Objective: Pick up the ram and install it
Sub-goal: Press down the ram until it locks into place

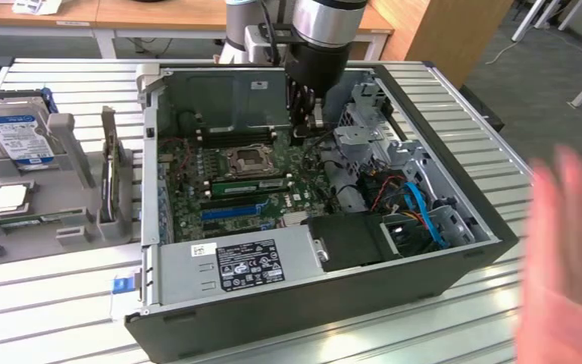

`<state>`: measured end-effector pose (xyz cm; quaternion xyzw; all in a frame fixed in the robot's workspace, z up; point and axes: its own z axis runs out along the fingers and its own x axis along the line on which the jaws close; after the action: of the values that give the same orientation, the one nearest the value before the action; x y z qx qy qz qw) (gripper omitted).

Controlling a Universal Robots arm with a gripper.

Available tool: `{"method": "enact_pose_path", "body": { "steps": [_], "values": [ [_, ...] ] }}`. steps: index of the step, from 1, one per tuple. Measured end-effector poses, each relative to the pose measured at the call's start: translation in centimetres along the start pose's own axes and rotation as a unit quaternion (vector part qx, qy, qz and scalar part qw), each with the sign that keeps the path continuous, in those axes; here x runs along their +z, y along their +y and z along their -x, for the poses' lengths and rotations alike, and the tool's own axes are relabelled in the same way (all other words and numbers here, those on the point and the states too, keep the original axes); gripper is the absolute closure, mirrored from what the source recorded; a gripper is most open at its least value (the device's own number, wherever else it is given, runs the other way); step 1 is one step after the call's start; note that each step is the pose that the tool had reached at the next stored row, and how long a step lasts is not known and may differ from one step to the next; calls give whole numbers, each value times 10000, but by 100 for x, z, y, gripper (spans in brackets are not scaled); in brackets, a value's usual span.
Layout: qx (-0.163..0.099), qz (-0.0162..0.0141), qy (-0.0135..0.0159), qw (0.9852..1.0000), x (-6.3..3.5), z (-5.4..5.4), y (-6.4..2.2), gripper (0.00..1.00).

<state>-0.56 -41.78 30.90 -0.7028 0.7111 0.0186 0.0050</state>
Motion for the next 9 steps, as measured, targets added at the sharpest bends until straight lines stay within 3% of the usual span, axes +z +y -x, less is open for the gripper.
{"method": "enact_pose_path", "body": {
  "steps": [9],
  "values": [
    [0,0,0,10000,0,0,1,90]
  ]
}}
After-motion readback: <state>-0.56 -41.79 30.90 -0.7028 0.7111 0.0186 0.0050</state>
